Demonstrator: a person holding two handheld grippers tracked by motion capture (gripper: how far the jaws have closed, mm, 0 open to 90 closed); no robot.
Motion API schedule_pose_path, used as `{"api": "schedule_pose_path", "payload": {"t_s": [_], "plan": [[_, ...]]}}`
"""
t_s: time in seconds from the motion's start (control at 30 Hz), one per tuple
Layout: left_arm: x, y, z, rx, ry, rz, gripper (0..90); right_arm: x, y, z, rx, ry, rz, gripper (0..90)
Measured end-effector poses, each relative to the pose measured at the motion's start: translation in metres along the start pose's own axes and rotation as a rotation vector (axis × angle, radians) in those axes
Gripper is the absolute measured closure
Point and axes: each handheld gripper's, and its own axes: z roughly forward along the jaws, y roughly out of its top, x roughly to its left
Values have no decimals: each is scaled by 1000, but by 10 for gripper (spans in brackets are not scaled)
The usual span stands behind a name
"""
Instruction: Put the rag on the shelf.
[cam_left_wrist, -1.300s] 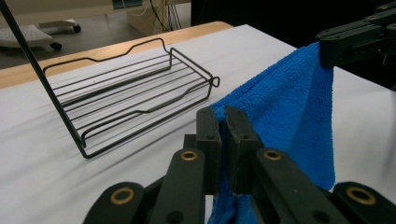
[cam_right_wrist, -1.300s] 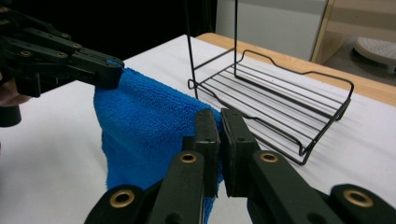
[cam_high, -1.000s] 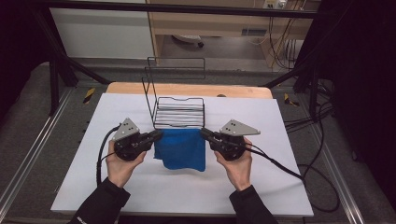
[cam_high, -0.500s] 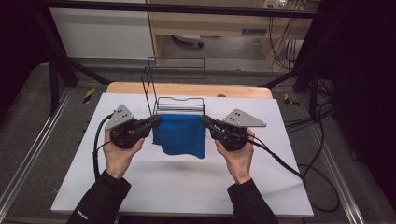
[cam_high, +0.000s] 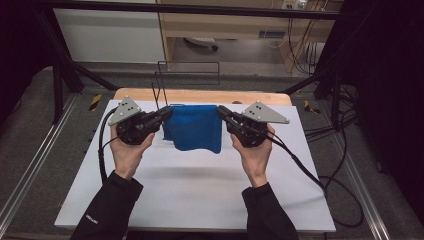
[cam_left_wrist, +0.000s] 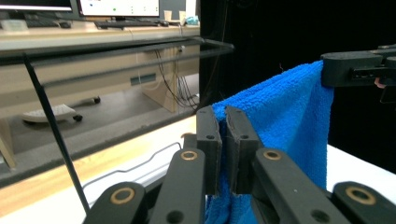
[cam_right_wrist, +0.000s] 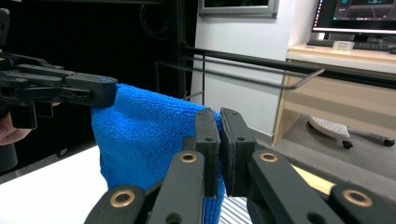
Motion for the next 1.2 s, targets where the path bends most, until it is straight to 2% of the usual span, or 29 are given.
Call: {"api": "schedule_pose_path", "payload": {"t_s": [0.43,0.53,0.87,1.2], "plan": [[7,29,5,-59,13,15,852,-8,28,6,-45,-21,-31,868],[9,34,6,-71,17,16,852,-9,36,9,-58,-34,-54,868],[16,51,5,-121,31,16,852,-11,51,15,-90,-32,-56,868],[23,72,4,-168,50,19,853,-13,74,22,-124,-30,-61,869]]}}
